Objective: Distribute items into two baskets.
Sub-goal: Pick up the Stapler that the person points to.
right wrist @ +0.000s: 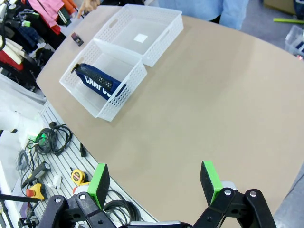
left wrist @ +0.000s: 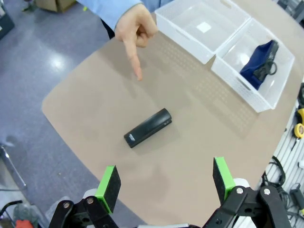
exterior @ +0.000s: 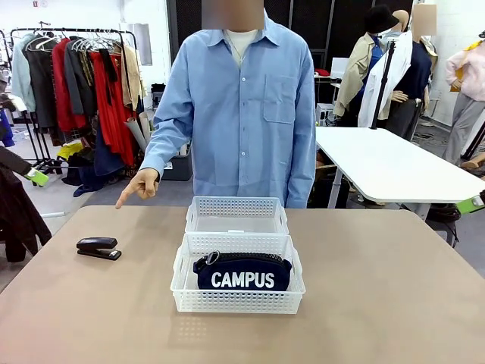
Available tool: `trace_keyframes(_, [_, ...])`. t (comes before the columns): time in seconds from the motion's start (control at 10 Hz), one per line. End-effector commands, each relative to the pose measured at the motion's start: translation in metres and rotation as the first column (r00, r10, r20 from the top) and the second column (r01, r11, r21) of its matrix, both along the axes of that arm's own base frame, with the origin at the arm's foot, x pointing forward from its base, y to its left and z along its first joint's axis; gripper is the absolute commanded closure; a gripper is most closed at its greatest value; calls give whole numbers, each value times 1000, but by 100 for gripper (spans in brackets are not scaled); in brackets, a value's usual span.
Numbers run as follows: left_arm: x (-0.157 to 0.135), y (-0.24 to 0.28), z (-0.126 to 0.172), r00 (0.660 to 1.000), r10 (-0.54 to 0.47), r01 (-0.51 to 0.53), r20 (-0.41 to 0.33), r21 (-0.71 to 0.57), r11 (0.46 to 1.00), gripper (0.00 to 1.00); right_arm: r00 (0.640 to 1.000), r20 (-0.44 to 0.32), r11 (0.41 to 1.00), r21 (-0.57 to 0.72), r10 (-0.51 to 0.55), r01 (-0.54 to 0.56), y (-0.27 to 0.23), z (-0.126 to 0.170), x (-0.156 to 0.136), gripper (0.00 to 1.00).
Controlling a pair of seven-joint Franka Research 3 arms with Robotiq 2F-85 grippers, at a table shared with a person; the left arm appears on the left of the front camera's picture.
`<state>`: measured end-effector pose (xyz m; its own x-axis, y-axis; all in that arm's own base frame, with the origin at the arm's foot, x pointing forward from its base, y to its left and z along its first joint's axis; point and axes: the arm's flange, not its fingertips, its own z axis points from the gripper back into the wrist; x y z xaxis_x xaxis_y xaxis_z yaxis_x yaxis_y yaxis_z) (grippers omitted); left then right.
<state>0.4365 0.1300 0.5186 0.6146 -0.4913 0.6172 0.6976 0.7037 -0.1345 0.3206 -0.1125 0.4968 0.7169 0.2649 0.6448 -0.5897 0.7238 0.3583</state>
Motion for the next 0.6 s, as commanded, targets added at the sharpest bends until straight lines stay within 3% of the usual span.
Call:
trace_keyframes(0.0, [27, 3, -1, 996, -84, 84, -3, 17, 996, 0, 1000, -4, 1000, 7, -2, 2, 0, 2, 0, 0])
trace_keyframes(0.5, [79, -25, -22, 958, -266, 280, -107, 151, 948, 0, 1000, -4, 1000, 7, -2, 2, 0, 2, 0, 0])
